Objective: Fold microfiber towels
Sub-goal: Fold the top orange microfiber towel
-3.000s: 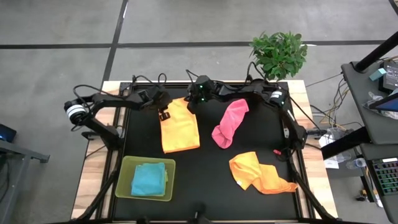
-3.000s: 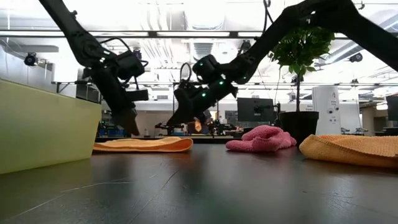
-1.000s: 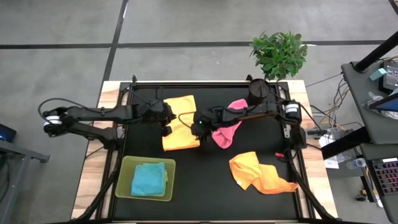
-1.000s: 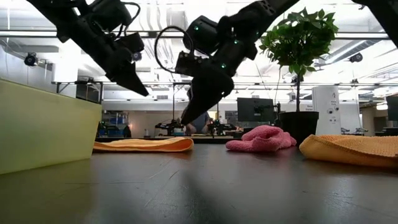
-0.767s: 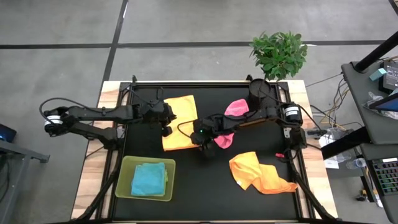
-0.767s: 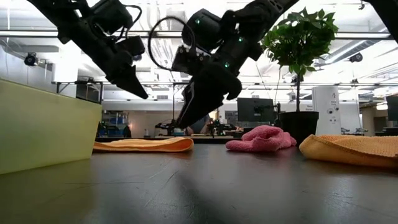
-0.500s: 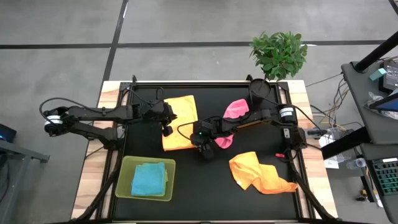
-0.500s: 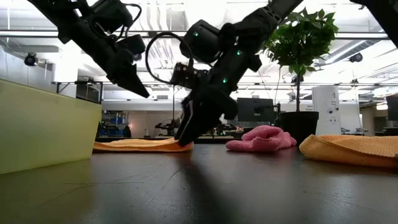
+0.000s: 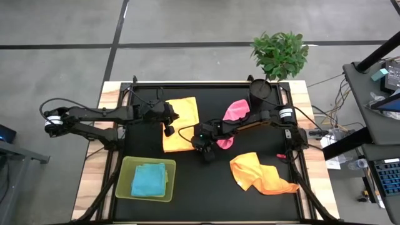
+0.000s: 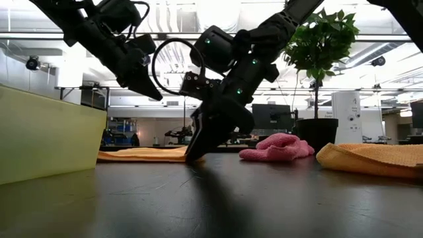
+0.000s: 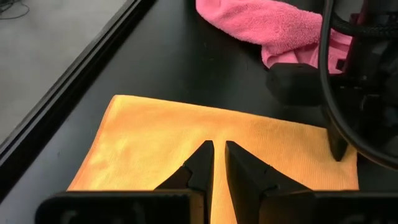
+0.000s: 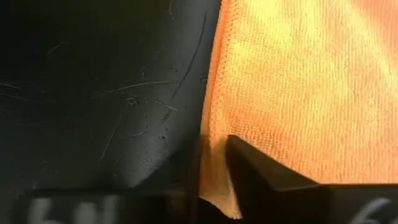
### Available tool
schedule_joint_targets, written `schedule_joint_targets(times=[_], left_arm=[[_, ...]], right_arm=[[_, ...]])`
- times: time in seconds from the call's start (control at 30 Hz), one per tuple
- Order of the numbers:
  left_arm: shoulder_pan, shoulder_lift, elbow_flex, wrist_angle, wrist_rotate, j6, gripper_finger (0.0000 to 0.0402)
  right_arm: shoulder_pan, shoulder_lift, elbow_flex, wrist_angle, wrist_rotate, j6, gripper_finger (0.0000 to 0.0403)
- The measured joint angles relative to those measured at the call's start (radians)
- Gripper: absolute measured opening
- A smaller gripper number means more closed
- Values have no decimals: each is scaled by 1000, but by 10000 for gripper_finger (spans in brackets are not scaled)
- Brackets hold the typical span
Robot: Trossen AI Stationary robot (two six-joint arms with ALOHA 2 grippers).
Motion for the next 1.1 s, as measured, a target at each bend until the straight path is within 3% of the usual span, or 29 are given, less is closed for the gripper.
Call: schedule_joint_targets(times=[0.17,0.53,0.77,1.1], left_arm=[[0,0,0,-2,0,0,26],[1,38,0,-4,-17,47,26],[6,195,0,54,-103,95,26],[21,413,35,123,-105,167,26]], right_arm=[[0,1,0,6,3,-38,18],[15,-65,-5,-47,-14,-66,9],[39,-143,-19,-201,-65,-94,9],[46,-239,-20,-302,-151,-115,9]])
